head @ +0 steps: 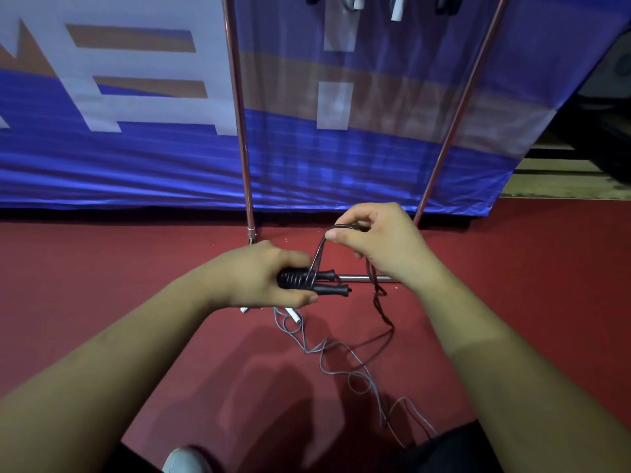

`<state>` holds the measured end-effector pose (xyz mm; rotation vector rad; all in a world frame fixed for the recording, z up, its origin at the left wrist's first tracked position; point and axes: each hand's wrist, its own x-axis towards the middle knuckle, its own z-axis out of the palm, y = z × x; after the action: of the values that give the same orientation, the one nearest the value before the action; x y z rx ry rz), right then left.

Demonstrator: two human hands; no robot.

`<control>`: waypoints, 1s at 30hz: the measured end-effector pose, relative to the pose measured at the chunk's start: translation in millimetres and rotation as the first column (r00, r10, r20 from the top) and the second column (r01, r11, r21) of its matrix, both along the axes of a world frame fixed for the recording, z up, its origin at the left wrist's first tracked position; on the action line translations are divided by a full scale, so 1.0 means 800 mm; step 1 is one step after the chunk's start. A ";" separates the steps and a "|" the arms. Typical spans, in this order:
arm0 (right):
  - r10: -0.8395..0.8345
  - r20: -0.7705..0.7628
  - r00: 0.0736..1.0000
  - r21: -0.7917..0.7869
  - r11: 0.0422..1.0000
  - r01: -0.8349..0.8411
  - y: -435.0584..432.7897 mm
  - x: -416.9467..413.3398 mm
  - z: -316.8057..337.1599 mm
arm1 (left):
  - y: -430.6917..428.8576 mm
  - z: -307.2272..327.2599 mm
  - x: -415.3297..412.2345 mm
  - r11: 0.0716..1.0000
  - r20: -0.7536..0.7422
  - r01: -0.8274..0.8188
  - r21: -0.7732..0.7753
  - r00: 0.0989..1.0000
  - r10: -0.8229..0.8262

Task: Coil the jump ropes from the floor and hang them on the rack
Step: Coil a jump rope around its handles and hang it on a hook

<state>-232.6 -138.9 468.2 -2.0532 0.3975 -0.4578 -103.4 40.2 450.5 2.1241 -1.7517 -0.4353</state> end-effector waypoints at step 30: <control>0.277 -0.153 0.949 0.162 0.954 -0.252 0.004 0.004 -0.012 | 0.028 0.019 0.070 0.610 -0.707 -0.763 -0.216 0.553 0.441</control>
<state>-229.5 -135.9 458.3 -1.9777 0.2432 -0.0836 -47.5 62.6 465.7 1.7676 -0.5542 -0.3219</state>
